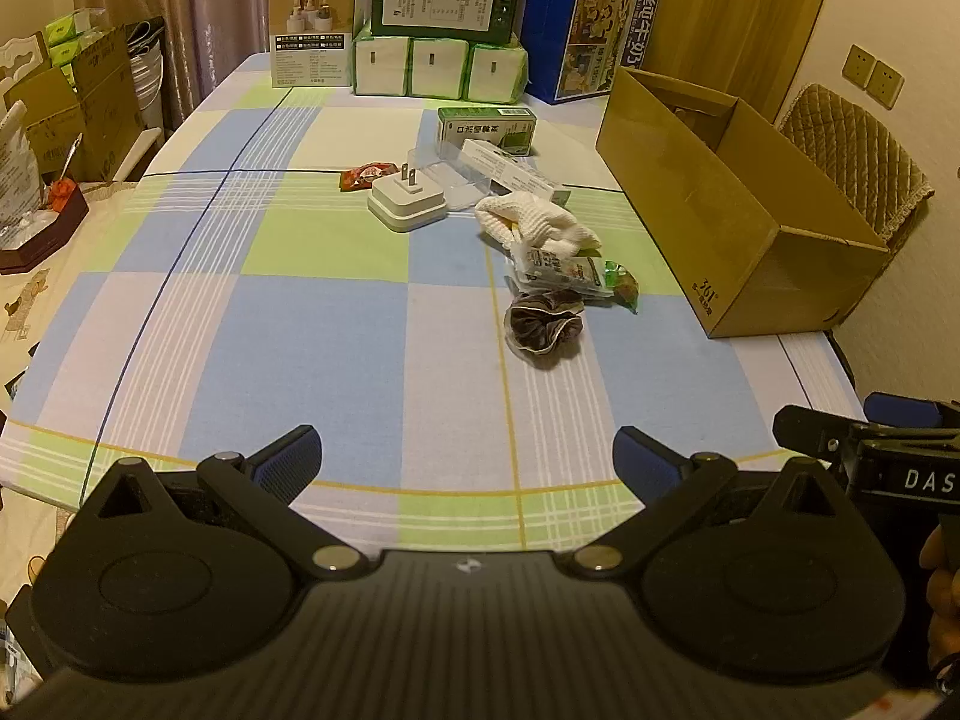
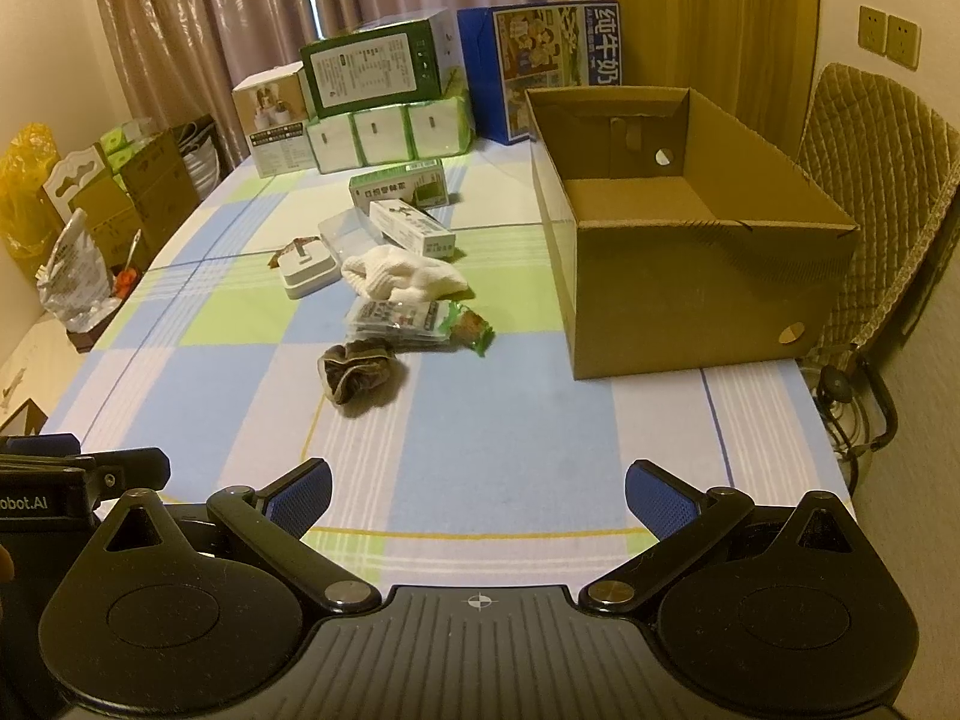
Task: Organize objects
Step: 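Move both tools toward the dark brown sock on the table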
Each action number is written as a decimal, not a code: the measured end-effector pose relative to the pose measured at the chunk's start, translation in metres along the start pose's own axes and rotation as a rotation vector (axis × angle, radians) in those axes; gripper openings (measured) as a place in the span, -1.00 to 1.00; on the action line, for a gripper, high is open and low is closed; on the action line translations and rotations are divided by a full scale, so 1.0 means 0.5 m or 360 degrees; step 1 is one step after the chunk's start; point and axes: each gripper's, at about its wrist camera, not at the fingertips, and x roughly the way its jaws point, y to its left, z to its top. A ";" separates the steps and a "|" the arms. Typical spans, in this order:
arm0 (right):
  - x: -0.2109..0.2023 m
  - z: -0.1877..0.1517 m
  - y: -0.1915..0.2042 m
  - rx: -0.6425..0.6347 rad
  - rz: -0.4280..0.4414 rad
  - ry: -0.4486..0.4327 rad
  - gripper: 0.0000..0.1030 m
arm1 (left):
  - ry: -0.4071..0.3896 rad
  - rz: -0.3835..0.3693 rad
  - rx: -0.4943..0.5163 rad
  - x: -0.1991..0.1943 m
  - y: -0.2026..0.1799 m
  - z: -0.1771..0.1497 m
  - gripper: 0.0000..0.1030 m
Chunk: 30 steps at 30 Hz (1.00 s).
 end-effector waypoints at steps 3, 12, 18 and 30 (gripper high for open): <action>0.000 -0.004 -0.002 -0.0002 0.0002 0.0001 0.97 | 0.0002 0.0000 0.0001 0.000 0.000 0.000 0.97; 0.007 0.002 0.003 -0.0002 -0.0003 0.0007 0.97 | 0.0003 -0.0004 0.0000 0.000 0.001 -0.002 0.97; 0.007 0.002 0.003 -0.0002 -0.0002 0.0009 0.97 | 0.0004 -0.0004 0.0000 0.001 0.002 -0.003 0.97; 0.018 -0.003 -0.001 0.0011 -0.0005 0.0032 0.97 | 0.0024 0.0009 0.0019 0.013 0.004 -0.004 0.97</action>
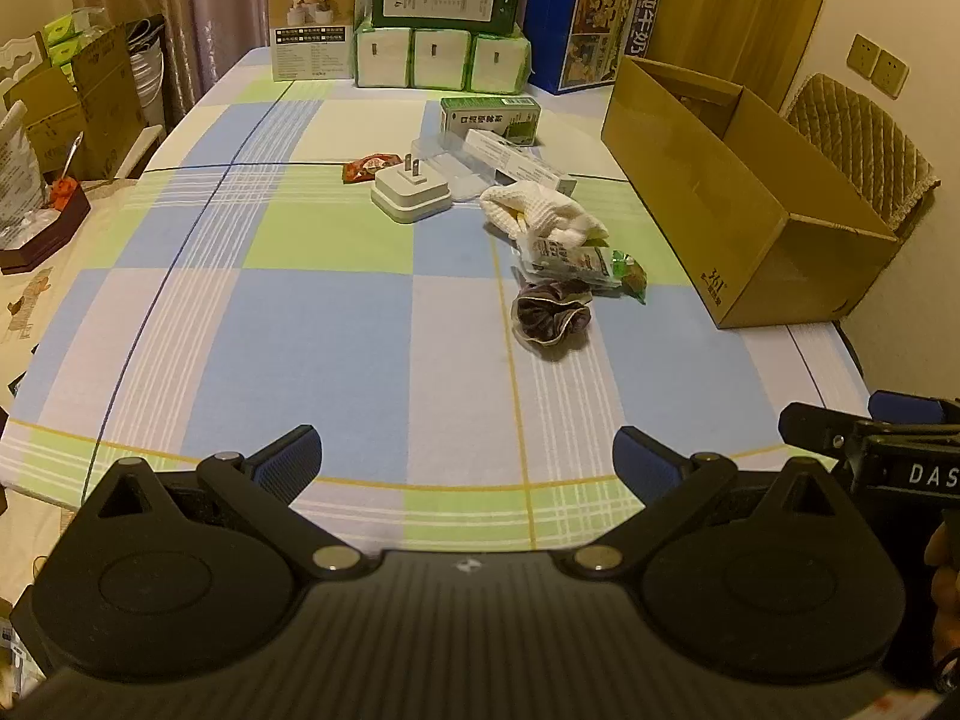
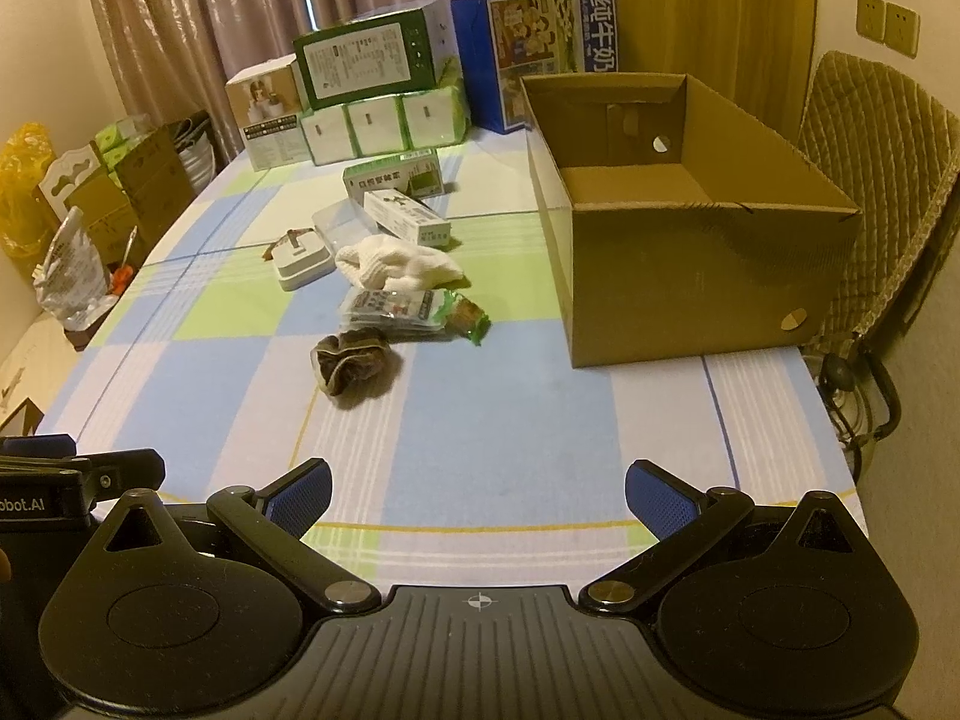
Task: Organize objects
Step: 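Move both tools toward the dark brown sock on the table, then grasp the dark brown sock with the left tool while the right tool approaches the snack packet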
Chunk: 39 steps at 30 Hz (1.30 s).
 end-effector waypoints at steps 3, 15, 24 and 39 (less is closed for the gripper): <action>0.006 0.002 -0.004 0.0010 -0.0005 0.0006 0.97 | 0.0009 -0.0008 0.0005 0.006 0.001 0.002 0.97; 0.053 0.019 -0.025 0.0022 -0.0011 0.0025 0.97 | 0.0012 -0.0083 0.0065 0.081 -0.005 0.041 0.94; 0.119 0.045 -0.050 0.0022 -0.0026 0.0039 0.81 | -0.0008 -0.0195 0.0399 0.194 -0.052 0.077 0.71; 0.201 0.055 -0.070 0.0031 -0.0011 0.0139 0.73 | 0.0003 -0.0318 0.0638 0.328 -0.090 0.118 -0.46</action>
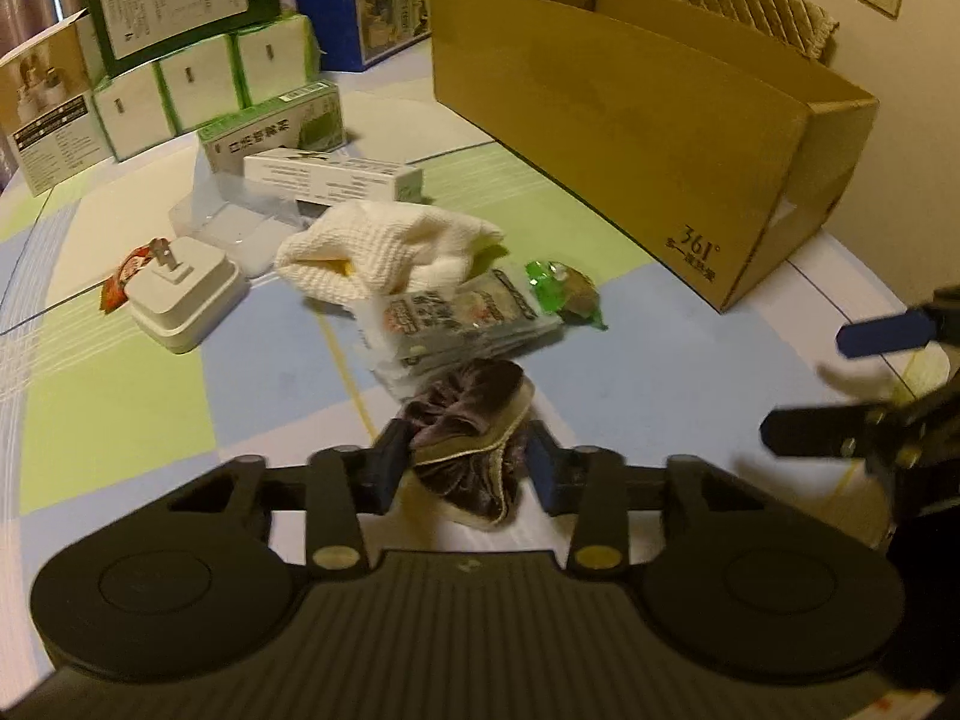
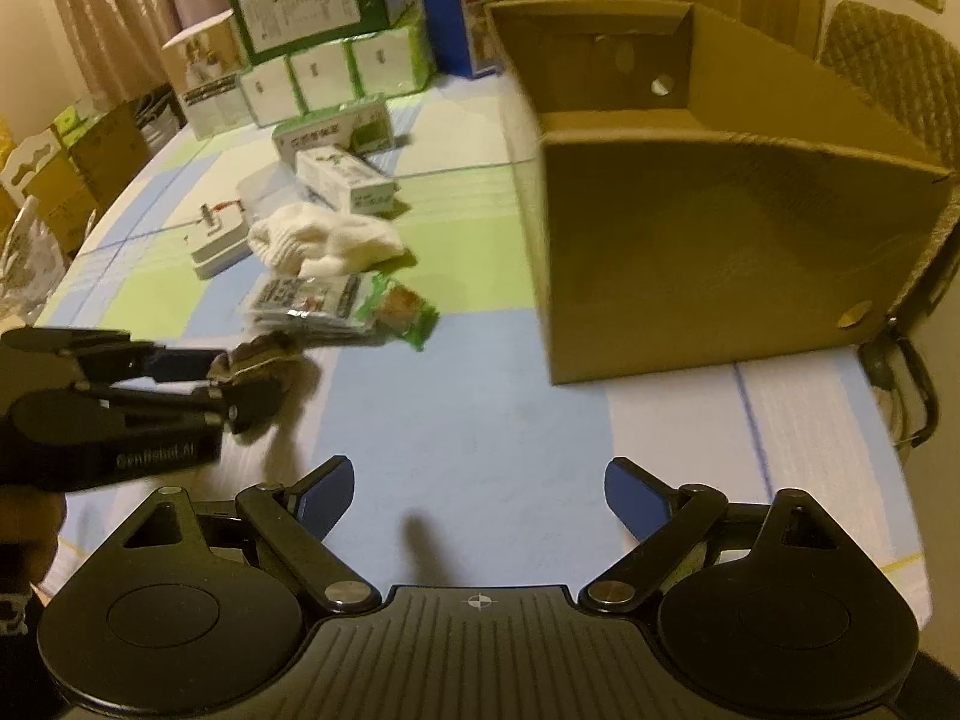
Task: Organize objects
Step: 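Grasp the dark brown sock with the left tool while the right tool approaches the snack packet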
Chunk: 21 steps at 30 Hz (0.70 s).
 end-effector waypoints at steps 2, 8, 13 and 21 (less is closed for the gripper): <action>0.007 0.000 0.009 -0.0019 0.0045 -0.0003 0.72 | 0.0001 0.0008 -0.0039 -0.018 0.013 0.000 -0.54; 0.036 0.022 0.065 -0.0143 0.0205 -0.0023 0.66 | -0.0038 0.0147 -0.0195 -0.075 0.087 -0.010 -0.60; 0.077 0.057 0.121 -0.0426 0.0249 -0.0095 0.61 | -0.0036 0.0207 -0.0290 -0.083 0.146 -0.016 -0.60; 0.181 0.111 0.186 -0.0985 0.0225 -0.0114 0.40 | -0.0077 0.0165 -0.0386 -0.081 0.163 -0.009 -0.60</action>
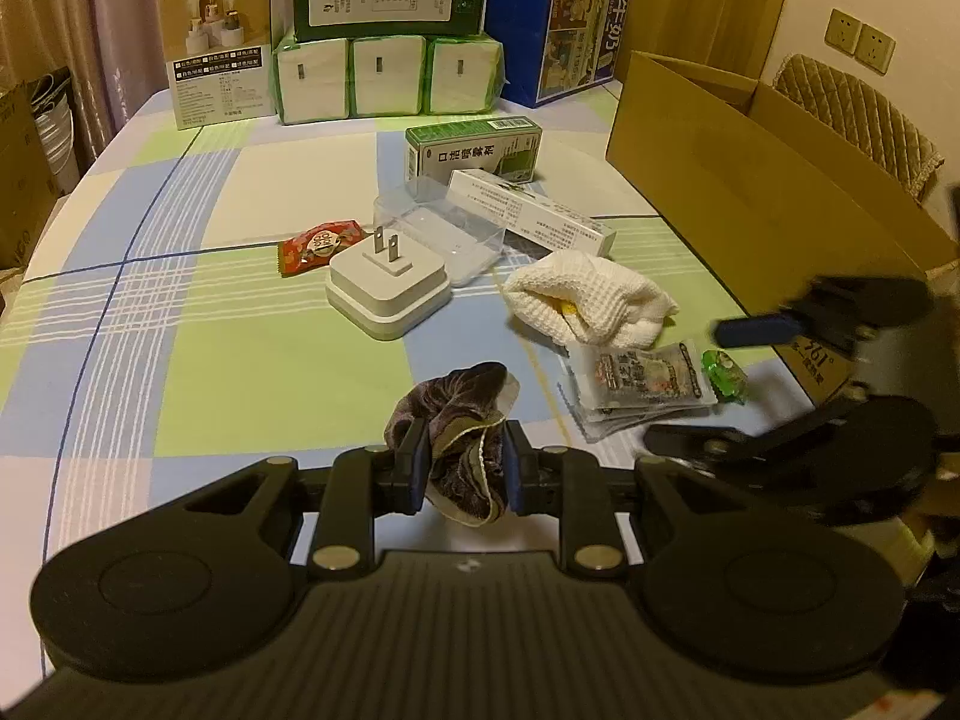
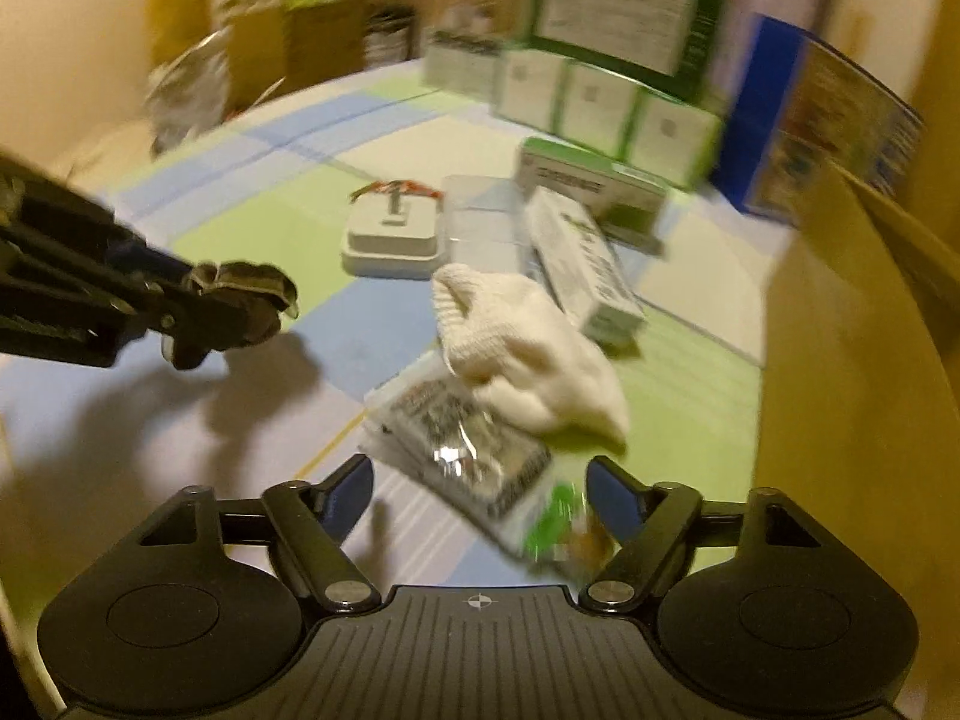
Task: Organize objects
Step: 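Grasp the dark brown sock with the left tool while the right tool approaches the snack packet, then grasp the clear wrapped snack packet with the right tool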
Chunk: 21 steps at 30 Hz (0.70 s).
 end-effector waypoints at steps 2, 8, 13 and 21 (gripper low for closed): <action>0.023 0.008 0.011 -0.0124 -0.0004 0.0012 0.32 | 0.0000 -0.0008 -0.0009 0.001 0.000 0.001 -0.60; 0.045 0.028 0.039 -0.0229 0.0048 0.0128 -0.32 | 0.0007 -0.0008 -0.0042 0.002 0.008 0.000 -0.60; 0.019 0.016 0.034 0.0111 0.0081 0.0174 -0.35 | 0.0031 -0.0010 -0.0037 0.004 0.010 -0.003 -0.55; -0.002 -0.034 0.040 0.0187 0.0064 0.0070 -0.31 | 0.0066 0.0043 0.0128 0.025 -0.014 -0.009 -0.43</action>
